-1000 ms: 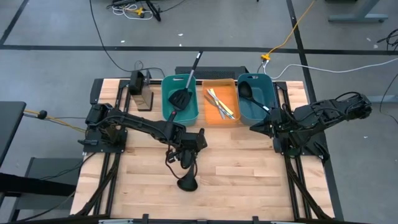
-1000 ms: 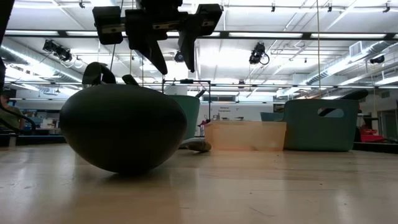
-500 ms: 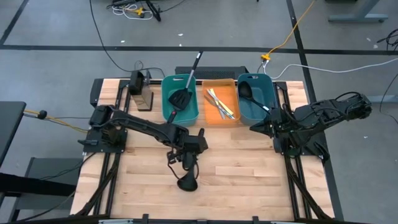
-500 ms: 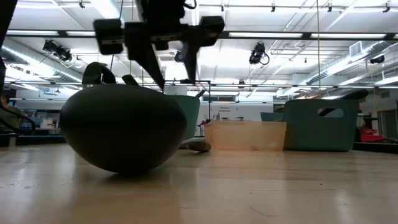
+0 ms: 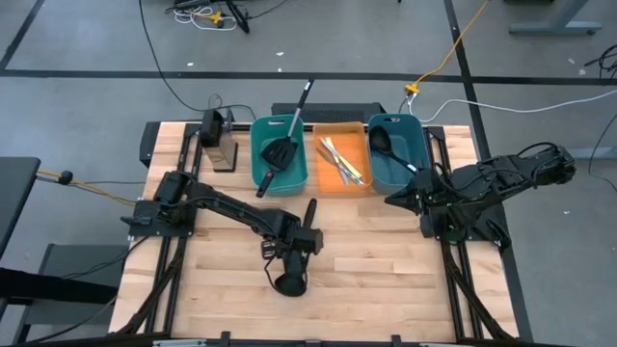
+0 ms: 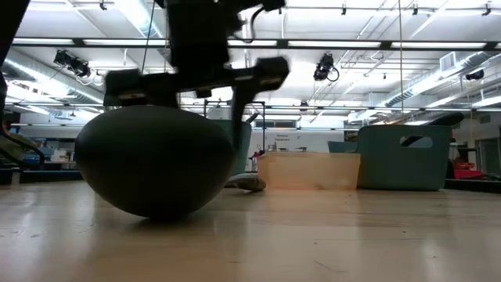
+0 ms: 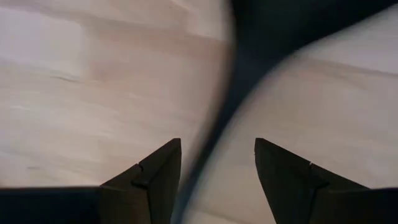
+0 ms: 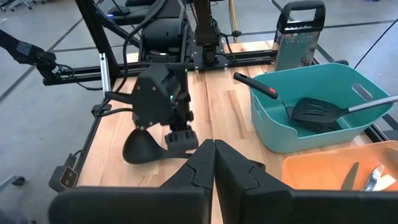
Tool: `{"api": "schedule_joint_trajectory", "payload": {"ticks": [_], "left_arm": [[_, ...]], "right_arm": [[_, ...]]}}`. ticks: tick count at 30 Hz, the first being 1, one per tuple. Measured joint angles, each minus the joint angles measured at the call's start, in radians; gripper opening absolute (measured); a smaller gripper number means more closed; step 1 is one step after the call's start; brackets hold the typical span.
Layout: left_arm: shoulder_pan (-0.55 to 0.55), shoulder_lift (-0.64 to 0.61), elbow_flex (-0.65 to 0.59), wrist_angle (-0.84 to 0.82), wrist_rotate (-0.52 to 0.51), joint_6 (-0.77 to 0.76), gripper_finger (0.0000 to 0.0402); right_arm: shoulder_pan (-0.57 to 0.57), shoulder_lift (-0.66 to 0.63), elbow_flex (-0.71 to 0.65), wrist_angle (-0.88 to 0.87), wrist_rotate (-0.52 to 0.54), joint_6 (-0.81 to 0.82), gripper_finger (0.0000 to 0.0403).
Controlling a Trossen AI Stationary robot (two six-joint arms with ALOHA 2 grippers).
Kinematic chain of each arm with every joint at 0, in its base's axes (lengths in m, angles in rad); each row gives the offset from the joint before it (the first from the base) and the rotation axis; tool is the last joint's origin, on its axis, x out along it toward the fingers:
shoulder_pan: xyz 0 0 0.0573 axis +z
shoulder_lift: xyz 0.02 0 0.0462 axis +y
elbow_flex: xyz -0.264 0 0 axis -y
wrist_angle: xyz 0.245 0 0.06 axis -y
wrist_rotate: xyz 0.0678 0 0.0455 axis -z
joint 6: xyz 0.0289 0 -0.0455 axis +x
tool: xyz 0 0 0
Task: Pick & Place Kitchen Items
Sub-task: Put the black ladle into the blue bin
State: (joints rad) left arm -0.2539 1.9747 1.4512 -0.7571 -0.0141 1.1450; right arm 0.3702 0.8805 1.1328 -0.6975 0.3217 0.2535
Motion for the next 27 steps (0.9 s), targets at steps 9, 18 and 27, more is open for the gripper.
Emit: {"api": "schedule_joint_trajectory", "payload": {"ticks": [9,18,27], "left_arm": [[0.000,0.010,-0.001,0.012,0.014,0.024,0.0210],[0.002,0.010,-0.001,0.012,0.023,0.019,0.0210],[0.005,0.052,-0.001,0.030,0.043,0.020,0.0210]], "right_arm": [[0.000,0.012,0.000,0.000,0.000,0.000,0.0016],[0.000,0.018,0.000,-0.002,0.000,0.001,0.0016],[0.000,0.018,0.000,0.000,-0.001,0.003,0.0016]]}}
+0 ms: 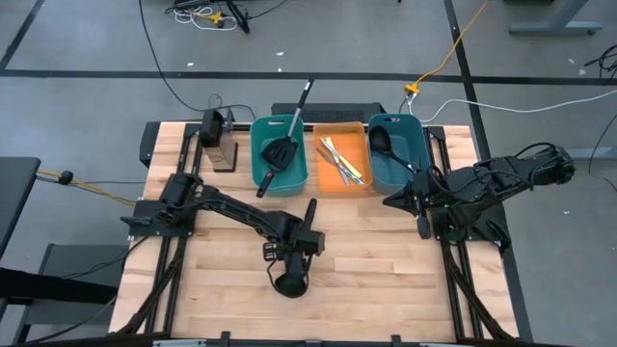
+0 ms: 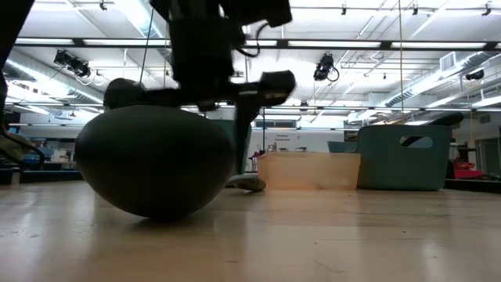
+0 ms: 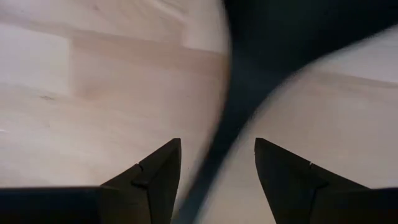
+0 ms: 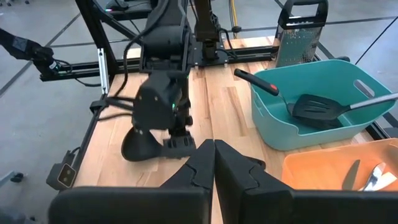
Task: Pick & Place Kitchen Items
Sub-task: Put the black ladle into the blue bin
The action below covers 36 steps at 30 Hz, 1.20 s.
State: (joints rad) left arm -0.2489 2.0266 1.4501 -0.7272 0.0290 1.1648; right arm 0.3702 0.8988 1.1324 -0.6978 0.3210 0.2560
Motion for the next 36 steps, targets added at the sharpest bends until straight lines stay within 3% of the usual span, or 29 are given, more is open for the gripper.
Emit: {"api": "schedule_joint_trajectory", "payload": {"ticks": [20,36], "left_arm": [[0.006,0.053,0.002,0.000,-0.010,-0.001,0.0205],[0.007,0.053,0.000,0.000,-0.010,0.002,0.0086]], "right_arm": [[0.000,0.001,0.000,0.001,0.000,-0.001,0.0016],[0.000,0.001,0.000,0.000,0.001,-0.002,0.0016]]}}
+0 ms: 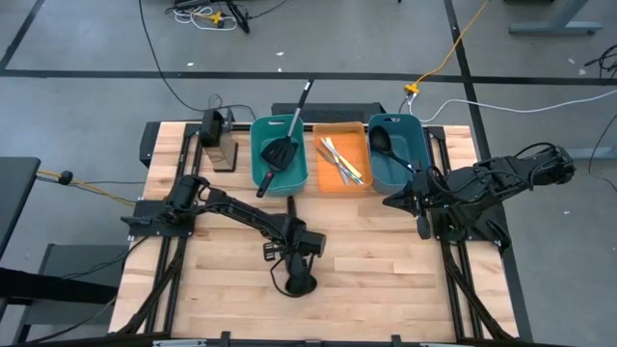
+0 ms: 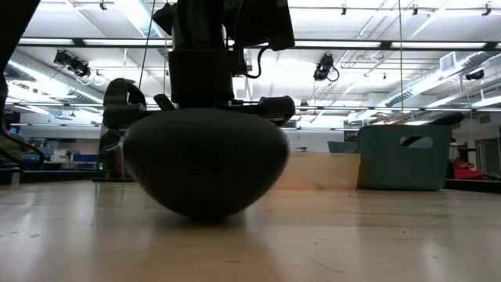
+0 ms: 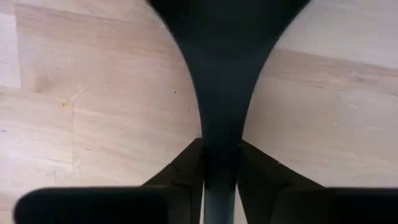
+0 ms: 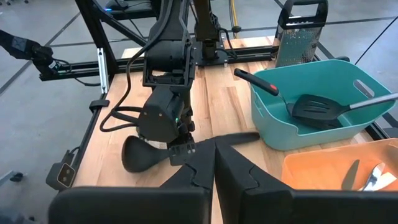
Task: Pick & Place Kitchen Items
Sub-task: Put the black ladle into the blue bin
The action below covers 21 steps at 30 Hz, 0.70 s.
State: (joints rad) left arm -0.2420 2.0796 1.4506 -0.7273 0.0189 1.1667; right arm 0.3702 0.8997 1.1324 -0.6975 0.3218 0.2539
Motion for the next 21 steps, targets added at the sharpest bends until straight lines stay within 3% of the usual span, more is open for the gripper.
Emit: {"api": "schedule_joint_trajectory", "payload": {"ticks": [21], "left_arm": [[0.000,0.000,0.000,0.002,0.000,0.018,0.0068]], "right_arm": [[0.000,0.000,0.000,0.000,0.001,-0.005,0.0016]]}}
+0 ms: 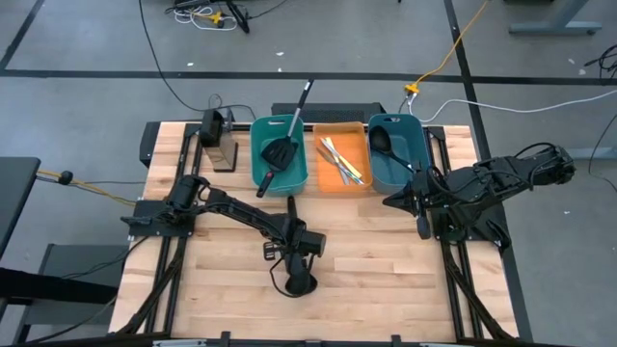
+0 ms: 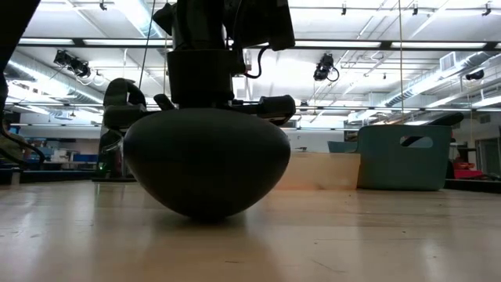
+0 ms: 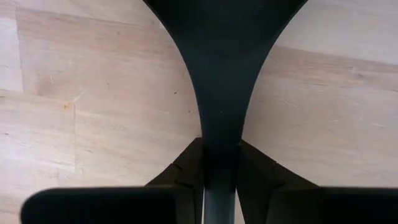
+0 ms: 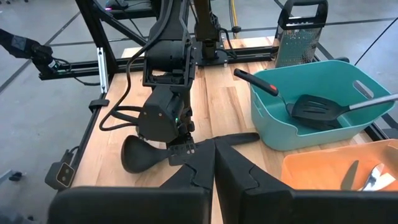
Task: Pick & Place Kitchen Items
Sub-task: Put the black ladle into the blue bin
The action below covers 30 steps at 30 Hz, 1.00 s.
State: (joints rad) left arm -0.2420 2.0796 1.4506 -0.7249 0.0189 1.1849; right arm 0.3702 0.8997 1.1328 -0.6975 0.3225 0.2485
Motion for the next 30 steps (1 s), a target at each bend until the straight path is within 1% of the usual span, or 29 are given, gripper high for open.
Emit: {"api": "schedule_joint_trajectory", "payload": {"ticks": [5,14,21,30], "left_arm": [[0.000,0.000,0.000,0.001,0.000,0.031,0.0070],[-0.003,0.000,0.011,-0.014,-0.007,0.023,0.0068],[-0.019,0.000,0.097,-0.057,-0.006,-0.021,0.0068],[-0.034,0.000,0.244,-0.140,-0.005,-0.051,0.0068]], "right_arm": [[0.000,0.000,0.000,0.000,0.000,-0.001,0.0016],[0.000,0.000,0.000,0.000,0.000,-0.006,0.0016],[0.000,0.000,0.000,0.000,-0.001,-0.006,0.0016],[0.000,0.000,0.000,0.001,-0.001,-0.029,0.0016]]}}
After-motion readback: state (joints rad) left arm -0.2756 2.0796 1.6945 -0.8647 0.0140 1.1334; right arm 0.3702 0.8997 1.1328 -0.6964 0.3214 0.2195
